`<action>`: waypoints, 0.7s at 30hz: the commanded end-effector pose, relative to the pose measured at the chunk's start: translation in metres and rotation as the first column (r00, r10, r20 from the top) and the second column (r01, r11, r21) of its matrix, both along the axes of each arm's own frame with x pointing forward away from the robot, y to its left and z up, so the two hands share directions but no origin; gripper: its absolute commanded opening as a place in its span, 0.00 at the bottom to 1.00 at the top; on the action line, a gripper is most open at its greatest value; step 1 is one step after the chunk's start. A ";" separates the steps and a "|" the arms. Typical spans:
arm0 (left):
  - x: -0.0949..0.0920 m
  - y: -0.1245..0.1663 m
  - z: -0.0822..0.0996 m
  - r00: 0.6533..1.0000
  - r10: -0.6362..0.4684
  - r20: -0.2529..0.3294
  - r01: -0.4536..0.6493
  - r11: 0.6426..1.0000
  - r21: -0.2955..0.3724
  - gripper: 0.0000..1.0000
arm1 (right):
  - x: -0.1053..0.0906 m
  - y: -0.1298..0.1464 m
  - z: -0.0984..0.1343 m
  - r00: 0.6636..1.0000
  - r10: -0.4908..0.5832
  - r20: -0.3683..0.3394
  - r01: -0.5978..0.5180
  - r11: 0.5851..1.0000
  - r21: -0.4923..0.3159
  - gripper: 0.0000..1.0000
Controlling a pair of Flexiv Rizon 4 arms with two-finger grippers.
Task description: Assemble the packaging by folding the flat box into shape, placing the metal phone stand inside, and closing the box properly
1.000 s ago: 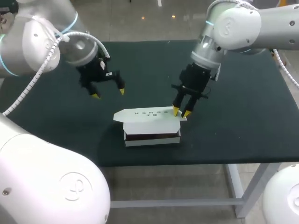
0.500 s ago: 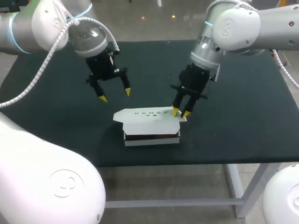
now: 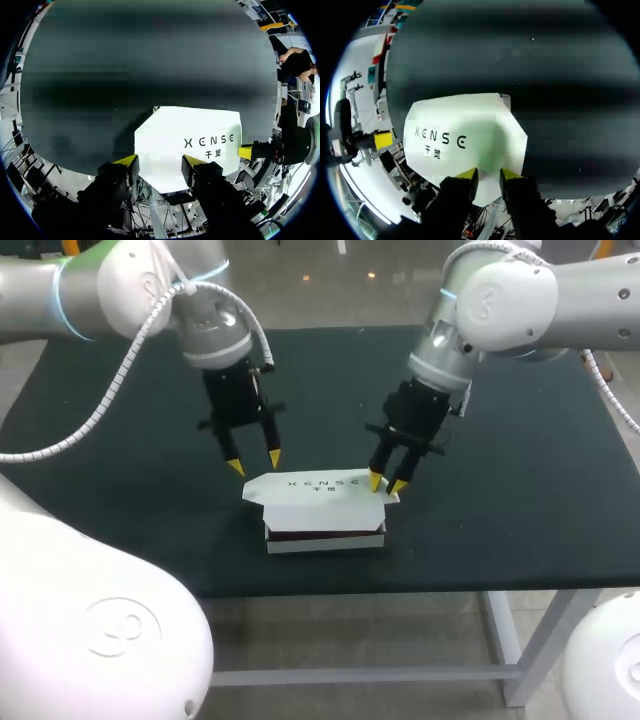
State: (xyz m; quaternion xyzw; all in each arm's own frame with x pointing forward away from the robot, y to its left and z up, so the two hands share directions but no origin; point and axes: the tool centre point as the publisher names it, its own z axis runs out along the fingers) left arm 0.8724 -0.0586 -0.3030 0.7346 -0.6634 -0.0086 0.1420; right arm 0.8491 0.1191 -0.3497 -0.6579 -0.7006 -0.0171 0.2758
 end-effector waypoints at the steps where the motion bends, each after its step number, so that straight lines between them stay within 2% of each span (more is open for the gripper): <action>1: 0.001 -0.003 -0.008 1.000 -0.007 -0.018 0.007 1.000 0.027 0.57 | -0.001 0.001 -0.002 1.000 0.001 -0.001 -0.001 1.000 0.002 0.33; 8: -0.007 -0.006 -0.018 1.000 0.005 -0.028 -0.004 0.999 0.035 0.46 | -0.002 0.000 -0.002 1.000 -0.004 -0.001 0.004 1.000 0.004 0.34; 21: -0.018 -0.004 -0.028 0.999 0.053 0.004 -0.053 0.998 0.044 0.48 | -0.006 0.000 -0.008 0.999 -0.025 -0.023 0.025 1.000 0.018 0.34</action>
